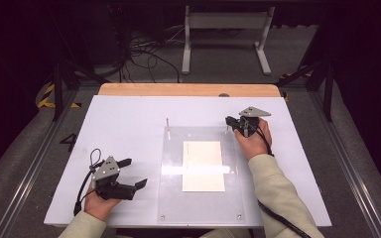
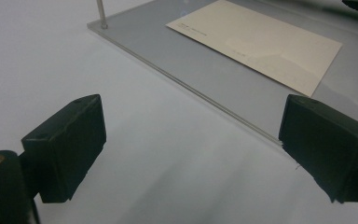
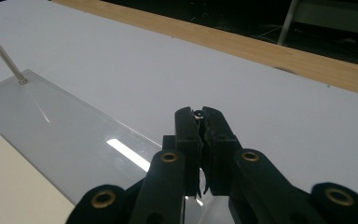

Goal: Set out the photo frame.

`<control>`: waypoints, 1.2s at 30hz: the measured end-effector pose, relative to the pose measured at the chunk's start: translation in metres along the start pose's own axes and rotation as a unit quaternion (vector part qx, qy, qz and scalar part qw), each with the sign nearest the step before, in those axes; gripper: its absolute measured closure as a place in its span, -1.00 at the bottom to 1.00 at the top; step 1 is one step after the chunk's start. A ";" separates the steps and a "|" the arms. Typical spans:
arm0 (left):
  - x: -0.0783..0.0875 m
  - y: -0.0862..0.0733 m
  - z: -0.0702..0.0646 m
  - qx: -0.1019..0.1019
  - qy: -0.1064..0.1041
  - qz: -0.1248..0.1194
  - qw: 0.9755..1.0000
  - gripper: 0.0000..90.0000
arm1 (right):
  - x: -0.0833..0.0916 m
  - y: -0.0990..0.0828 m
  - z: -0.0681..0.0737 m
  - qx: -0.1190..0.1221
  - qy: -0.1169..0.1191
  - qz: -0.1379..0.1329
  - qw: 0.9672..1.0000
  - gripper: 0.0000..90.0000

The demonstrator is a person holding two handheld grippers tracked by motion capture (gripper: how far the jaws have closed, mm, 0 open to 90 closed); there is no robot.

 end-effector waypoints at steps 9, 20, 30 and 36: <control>0.003 0.002 -0.007 -0.016 -0.020 -0.011 1.000 -0.84 | -0.003 -0.004 -0.006 -0.023 0.009 -0.023 0.999 0.91; 0.005 0.001 -0.012 -0.038 -0.029 -0.012 0.999 -0.86 | -0.008 -0.003 -0.019 -0.061 0.037 -0.033 0.997 0.91; 0.005 0.002 -0.019 -0.061 -0.031 -0.015 0.998 -0.91 | -0.012 -0.002 -0.025 -0.084 0.046 -0.038 0.995 0.91; 0.003 0.005 -0.022 -0.066 -0.037 -0.024 0.997 -0.92 | -0.014 -0.001 -0.028 -0.105 0.052 -0.037 0.992 0.90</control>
Point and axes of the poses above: each handheld gripper's, and its own axes: x roughly backward along the jaws, y roughly out of its top, z roughly to its left, the point moved 1 cm from there along -x, roughly forward along the jaws, and after that the axes turned 11 degrees about y, right-handed, at the moved point
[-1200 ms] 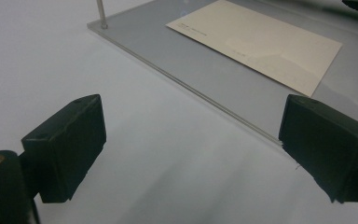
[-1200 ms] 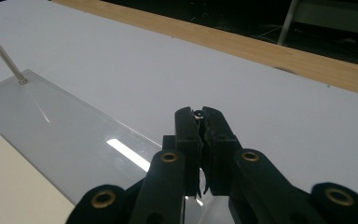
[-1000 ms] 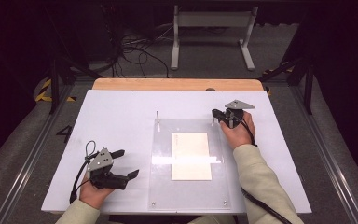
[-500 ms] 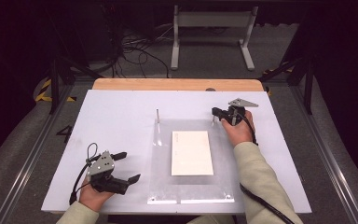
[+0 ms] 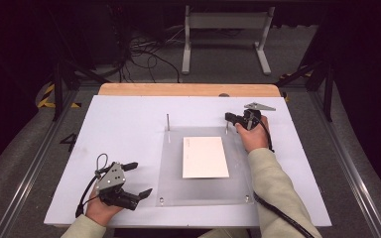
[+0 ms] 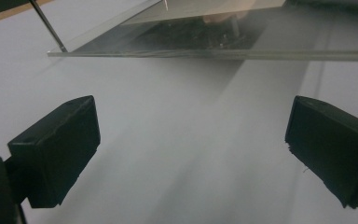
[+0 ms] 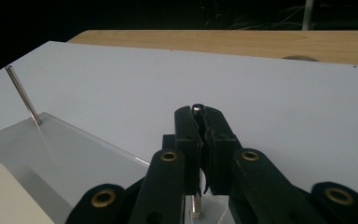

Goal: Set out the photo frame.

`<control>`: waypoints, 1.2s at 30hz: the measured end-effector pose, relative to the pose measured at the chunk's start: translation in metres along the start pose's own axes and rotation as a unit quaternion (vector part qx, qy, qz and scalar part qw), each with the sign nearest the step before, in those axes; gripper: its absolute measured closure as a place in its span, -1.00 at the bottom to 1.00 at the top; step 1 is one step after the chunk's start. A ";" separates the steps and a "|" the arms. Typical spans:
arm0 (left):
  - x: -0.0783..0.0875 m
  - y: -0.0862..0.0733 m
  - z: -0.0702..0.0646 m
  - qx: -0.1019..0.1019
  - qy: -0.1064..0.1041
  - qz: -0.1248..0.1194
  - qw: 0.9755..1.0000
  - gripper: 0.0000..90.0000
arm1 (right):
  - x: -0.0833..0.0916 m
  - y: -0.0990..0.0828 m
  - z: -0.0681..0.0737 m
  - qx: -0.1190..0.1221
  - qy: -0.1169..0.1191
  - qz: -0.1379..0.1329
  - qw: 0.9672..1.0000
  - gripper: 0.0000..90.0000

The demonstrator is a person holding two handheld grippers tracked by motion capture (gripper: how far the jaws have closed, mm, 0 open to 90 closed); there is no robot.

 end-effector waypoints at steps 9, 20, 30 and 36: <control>-0.009 0.019 -0.008 -0.018 -0.007 -0.031 0.999 -0.94 | -0.003 0.001 -0.003 -0.018 0.000 -0.003 1.000 0.90; -0.023 0.038 -0.021 -0.049 -0.013 -0.050 0.997 -0.93 | -0.004 0.002 -0.005 -0.030 0.003 -0.004 1.000 0.90; -0.034 0.054 -0.036 -0.079 -0.016 -0.080 0.994 -0.86 | -0.004 0.001 -0.007 -0.040 0.011 -0.008 0.999 0.90; -0.036 0.056 -0.040 -0.080 -0.018 -0.085 0.993 -0.41 | -0.004 -0.001 -0.008 -0.042 0.014 -0.014 0.999 0.89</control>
Point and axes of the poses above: each handheld gripper's, and its own axes: x roughly backward along the jaws, y roughly out of its top, z roughly to its left, the point moved 1 cm from there along -x, roughly forward along the jaws, and after that the axes turned 11 degrees about y, right-handed, at the moved point
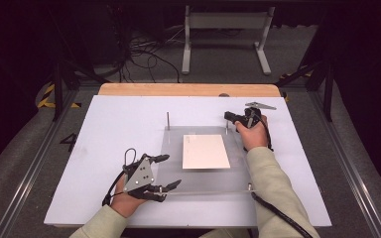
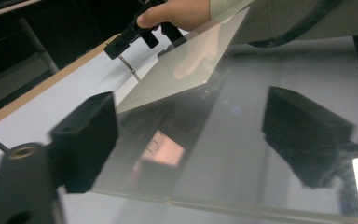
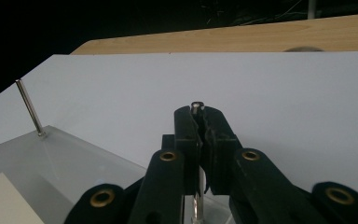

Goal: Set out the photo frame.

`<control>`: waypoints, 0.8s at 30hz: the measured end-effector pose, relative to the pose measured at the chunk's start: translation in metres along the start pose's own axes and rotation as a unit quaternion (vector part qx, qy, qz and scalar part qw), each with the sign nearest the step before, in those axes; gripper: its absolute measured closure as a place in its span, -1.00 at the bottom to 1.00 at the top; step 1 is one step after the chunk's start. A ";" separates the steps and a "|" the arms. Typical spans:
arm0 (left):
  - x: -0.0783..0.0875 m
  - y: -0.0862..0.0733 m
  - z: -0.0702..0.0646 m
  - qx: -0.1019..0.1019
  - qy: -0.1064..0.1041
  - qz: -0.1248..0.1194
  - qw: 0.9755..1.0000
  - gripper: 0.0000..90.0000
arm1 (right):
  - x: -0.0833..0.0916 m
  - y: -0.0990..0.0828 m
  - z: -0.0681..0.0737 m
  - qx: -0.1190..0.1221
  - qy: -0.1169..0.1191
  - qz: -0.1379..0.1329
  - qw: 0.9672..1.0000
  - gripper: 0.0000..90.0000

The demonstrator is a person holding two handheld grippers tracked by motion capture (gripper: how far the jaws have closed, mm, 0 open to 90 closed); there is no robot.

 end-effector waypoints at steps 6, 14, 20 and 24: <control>0.004 0.001 0.000 0.000 0.028 -0.009 1.000 0.11 | 0.000 -0.002 -0.001 -0.005 0.004 -0.007 1.000 0.89; 0.004 0.003 -0.001 -0.009 0.032 -0.008 0.999 0.19 | 0.001 -0.001 -0.002 -0.009 0.009 -0.003 1.000 0.88; 0.005 0.002 0.000 -0.015 0.031 -0.002 0.999 0.19 | 0.003 0.002 0.002 0.009 0.003 0.014 1.000 0.77; 0.005 0.004 0.001 -0.010 0.030 -0.001 0.999 0.19 | 0.013 0.000 -0.002 0.023 -0.007 0.008 1.000 0.44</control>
Point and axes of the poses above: each handheld gripper's, and its own axes: x roughly backward along the jaws, y roughly out of its top, z roughly to its left, the point moved 1 cm from there along -x, roughly forward along the jaws, and after that the axes turned 11 degrees about y, right-handed, at the moved point
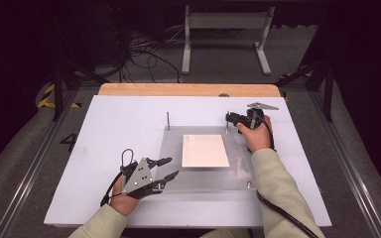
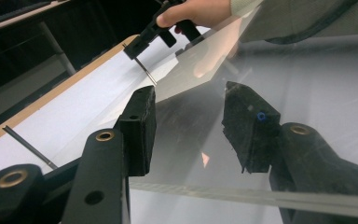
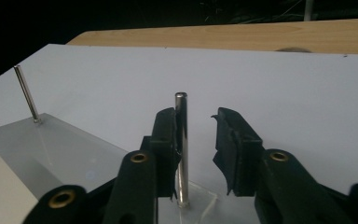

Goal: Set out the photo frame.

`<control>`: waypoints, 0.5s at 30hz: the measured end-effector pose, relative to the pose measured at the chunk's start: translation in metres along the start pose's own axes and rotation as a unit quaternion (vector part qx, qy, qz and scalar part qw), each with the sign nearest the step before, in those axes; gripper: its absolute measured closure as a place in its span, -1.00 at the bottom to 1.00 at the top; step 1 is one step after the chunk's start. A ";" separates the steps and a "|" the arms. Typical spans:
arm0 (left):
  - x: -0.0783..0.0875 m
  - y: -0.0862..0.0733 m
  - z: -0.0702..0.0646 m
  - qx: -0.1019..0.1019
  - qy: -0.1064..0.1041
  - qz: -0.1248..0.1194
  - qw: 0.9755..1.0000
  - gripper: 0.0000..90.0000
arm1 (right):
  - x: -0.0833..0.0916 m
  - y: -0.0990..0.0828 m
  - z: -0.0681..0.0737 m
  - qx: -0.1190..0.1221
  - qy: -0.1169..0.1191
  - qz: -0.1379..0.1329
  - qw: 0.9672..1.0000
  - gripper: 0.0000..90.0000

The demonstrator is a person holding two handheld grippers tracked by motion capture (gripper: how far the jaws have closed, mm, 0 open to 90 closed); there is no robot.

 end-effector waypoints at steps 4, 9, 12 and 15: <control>0.000 0.001 0.001 0.003 0.000 0.000 1.000 0.19 | 0.019 0.000 0.005 0.027 0.011 -0.016 0.999 0.27; 0.000 0.004 0.003 0.006 -0.002 0.001 1.000 0.19 | 0.040 0.000 0.016 0.057 0.023 -0.028 0.998 0.12; -0.001 0.005 0.004 0.006 -0.002 0.002 1.000 0.19 | 0.051 -0.002 0.028 0.074 0.039 -0.026 0.996 0.07; -0.001 0.006 0.005 0.007 -0.005 0.003 1.000 0.19 | 0.057 -0.002 0.034 0.085 0.048 -0.021 0.995 0.03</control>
Point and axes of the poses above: each handheld gripper's, and its own axes: x roughly backward along the jaws, y roughly out of its top, z roughly to its left, the point moved 1 cm from there along -x, roughly forward along the jaws, and after that the axes turned 11 degrees about y, right-handed, at the moved point
